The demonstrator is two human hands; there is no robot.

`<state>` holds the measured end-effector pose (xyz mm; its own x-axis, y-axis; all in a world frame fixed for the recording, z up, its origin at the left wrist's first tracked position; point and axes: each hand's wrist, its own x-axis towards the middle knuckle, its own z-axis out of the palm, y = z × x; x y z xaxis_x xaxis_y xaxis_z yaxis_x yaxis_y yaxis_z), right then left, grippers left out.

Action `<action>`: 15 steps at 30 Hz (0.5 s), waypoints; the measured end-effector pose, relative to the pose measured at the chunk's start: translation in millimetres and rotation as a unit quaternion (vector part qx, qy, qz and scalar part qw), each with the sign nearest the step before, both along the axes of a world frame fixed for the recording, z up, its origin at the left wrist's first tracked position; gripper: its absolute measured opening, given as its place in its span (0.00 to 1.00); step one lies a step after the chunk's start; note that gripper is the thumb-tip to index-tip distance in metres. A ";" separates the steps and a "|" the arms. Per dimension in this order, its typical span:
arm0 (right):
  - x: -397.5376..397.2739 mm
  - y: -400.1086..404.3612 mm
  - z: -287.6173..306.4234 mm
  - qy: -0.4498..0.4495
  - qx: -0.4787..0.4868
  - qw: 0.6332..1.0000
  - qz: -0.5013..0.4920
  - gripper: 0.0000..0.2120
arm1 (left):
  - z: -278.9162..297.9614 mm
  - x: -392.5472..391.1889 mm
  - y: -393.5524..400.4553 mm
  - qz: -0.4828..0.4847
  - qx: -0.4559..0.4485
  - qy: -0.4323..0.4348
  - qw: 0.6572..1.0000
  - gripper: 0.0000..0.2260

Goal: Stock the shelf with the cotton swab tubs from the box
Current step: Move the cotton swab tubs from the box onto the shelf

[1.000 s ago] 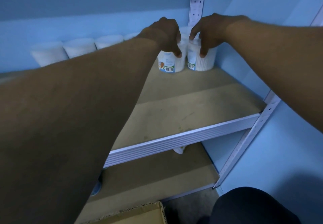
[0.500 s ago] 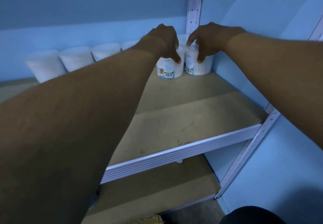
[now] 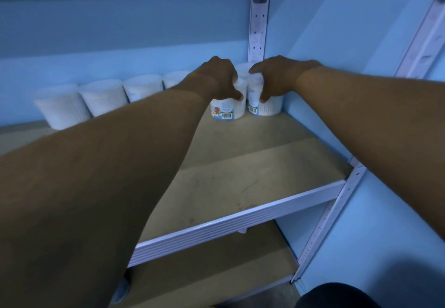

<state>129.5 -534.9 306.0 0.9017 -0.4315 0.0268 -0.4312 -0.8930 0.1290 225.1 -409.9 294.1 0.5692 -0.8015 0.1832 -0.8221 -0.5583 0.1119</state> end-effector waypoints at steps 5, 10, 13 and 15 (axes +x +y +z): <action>-8.8 6.7 0.9 -0.011 0.013 1.000 0.018 0.43 | -0.5 -16.1 15.0 -0.018 0.003 -0.010 1.000 0.26; -26.1 23.3 5.1 -0.027 0.039 0.999 0.009 0.43 | -0.5 -21.7 46.4 -0.004 0.024 -0.015 1.000 0.34; -40.8 38.5 6.6 -0.026 0.052 0.998 0.002 0.43 | 1.4 -31.7 70.9 0.005 0.033 -0.009 0.999 0.34; -51.1 49.5 8.7 -0.022 0.055 0.998 0.001 0.42 | 2.7 -38.8 86.9 0.012 0.037 -0.007 0.999 0.33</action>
